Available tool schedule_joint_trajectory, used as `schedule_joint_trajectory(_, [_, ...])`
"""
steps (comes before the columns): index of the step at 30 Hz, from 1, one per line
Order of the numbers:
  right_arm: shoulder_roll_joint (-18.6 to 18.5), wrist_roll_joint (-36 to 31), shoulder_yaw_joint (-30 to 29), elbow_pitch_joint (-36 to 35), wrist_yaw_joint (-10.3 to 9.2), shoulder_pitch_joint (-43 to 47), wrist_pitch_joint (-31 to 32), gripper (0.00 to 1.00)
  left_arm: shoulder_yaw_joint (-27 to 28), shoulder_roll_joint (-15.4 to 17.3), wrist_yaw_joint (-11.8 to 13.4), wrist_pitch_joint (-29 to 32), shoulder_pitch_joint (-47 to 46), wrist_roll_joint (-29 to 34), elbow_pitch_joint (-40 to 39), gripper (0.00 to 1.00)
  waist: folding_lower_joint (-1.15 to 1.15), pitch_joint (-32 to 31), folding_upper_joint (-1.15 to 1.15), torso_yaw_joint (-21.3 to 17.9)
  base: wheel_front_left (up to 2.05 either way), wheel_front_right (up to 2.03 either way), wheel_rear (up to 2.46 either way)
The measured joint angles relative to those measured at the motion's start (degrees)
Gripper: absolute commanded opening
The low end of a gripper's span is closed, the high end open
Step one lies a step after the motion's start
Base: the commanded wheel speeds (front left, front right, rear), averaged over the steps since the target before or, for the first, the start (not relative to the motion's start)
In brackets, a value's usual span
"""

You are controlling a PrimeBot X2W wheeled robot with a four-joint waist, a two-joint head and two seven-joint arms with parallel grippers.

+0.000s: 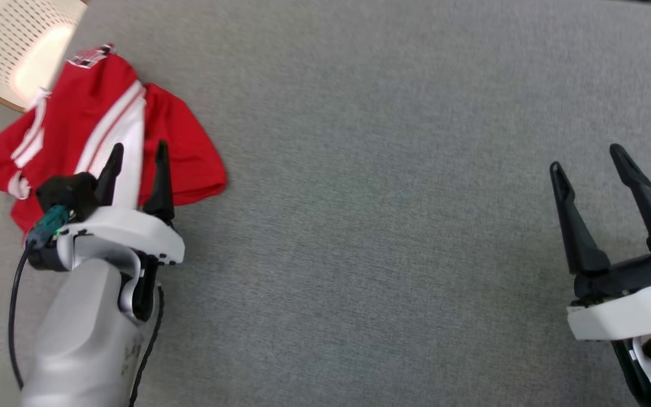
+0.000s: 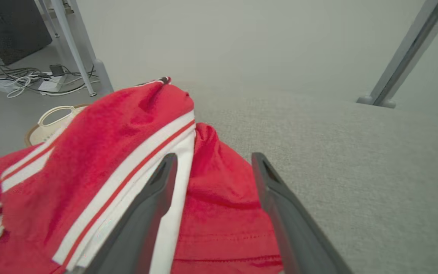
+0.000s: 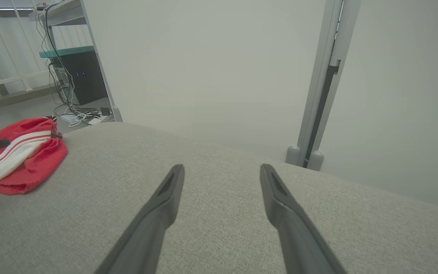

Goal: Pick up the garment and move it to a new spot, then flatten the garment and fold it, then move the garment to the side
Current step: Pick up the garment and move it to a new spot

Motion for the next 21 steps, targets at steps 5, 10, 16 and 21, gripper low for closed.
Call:
schedule_joint_trajectory(5, [-0.02, 0.05, 0.02, 0.97, 0.0, -1.17, -0.47, 1.0, 0.13, -2.16, -3.21, 0.0, -6.89, -0.91, 15.07, 1.0, 0.0, 4.45, 0.0, -2.2, 0.0, 0.0, 0.0])
schedule_joint_trajectory(10, [0.1, 0.33, 0.56, 2.04, 0.0, -2.32, -1.14, 1.0, -0.07, -2.02, -5.01, -0.57, -12.15, -2.2, 23.59, 0.0, 0.0, 5.6, 0.0, -4.11, 0.0, 0.0, 0.0])
schedule_joint_trajectory(16, [0.24, 0.44, 0.46, 2.92, -0.01, -2.97, -3.22, 1.0, 1.32, -1.23, -5.3, -0.05, -11.73, -1.78, 22.1, 0.0, 0.0, 4.31, 0.0, -4.55, 0.0, 0.0, 0.0])
schedule_joint_trajectory(21, [0.92, 0.52, -0.04, 4.3, -0.01, -2.24, -4.7, 1.0, 6.91, -0.42, -4.42, 0.02, -6.15, 1.21, 10.45, 0.0, 0.0, 1.29, 0.0, -4.71, 0.0, 0.0, 0.0])
